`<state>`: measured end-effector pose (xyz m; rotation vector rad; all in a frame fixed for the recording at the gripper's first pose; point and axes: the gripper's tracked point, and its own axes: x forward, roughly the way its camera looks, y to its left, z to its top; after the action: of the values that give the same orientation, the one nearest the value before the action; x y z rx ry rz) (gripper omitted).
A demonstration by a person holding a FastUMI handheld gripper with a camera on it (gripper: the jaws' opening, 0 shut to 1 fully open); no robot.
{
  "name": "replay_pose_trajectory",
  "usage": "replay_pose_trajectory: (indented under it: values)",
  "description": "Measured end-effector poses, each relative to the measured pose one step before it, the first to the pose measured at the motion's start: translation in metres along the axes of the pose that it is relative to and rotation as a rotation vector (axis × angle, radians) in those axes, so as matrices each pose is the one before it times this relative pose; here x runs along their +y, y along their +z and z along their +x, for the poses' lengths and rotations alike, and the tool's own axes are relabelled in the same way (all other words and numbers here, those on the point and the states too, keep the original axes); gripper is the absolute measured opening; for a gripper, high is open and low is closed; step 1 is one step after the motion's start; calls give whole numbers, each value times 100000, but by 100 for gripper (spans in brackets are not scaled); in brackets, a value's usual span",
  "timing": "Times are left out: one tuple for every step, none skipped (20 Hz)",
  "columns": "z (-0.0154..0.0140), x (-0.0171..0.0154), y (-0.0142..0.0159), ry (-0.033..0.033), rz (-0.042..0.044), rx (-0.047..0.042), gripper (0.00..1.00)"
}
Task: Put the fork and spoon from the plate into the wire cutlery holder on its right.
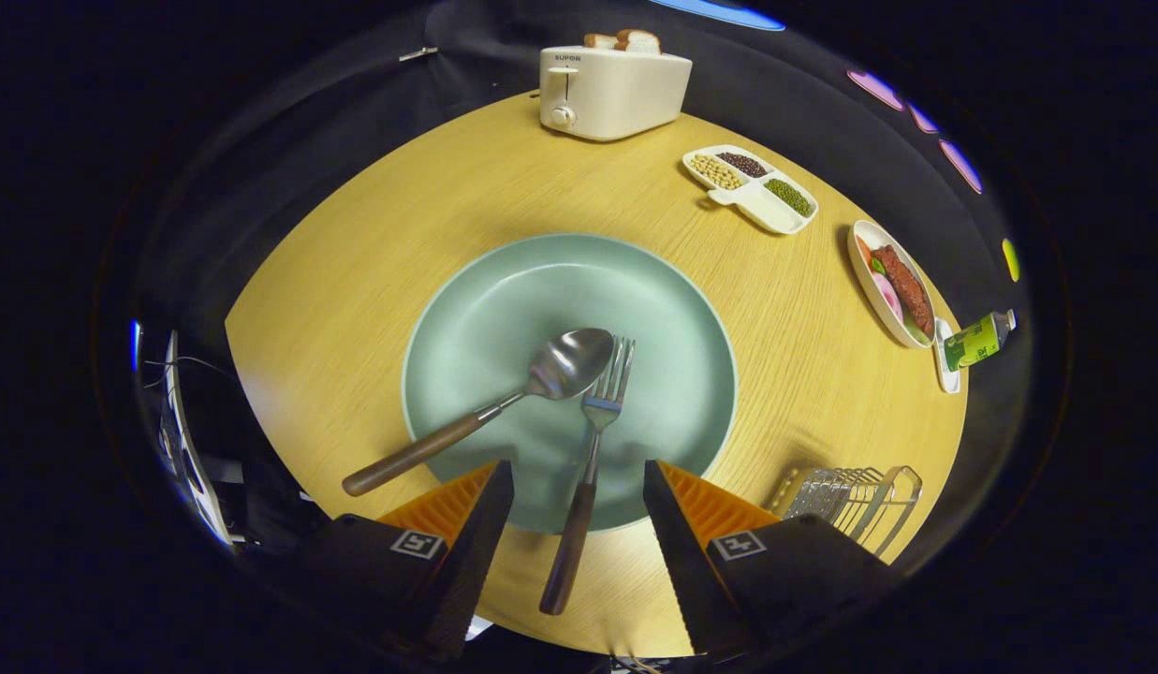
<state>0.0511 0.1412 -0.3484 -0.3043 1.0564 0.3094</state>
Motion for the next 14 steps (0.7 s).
replay_pose_trajectory:
  values:
    - [408,-25,-101,-57,449,1740,87]
    - [333,-19,-188,376,696,1744,86]
    - [361,4,-216,311,1050,2355,81]
    - [309,38,-231,402,1316,1781,77]
    - [349,89,-356,450,1541,2360,60]
    - [-65,-87,86,-142,1423,280,51]
    - [192,-43,155,285,1330,952,42]
    - [41,-448,6,-1703,1131,939,42]
    - [-374,-417,123,-608,1789,562,29]
    - [266,-102,98,777,2355,815,21]
    - [263,-98,-145,1008,1812,554,15]
    - [-151,12,20,1702,535,938,13]
    - [-125,-9,26,1418,-324,388,11]
    - [-17,44,-259,1222,-1057,851,9]
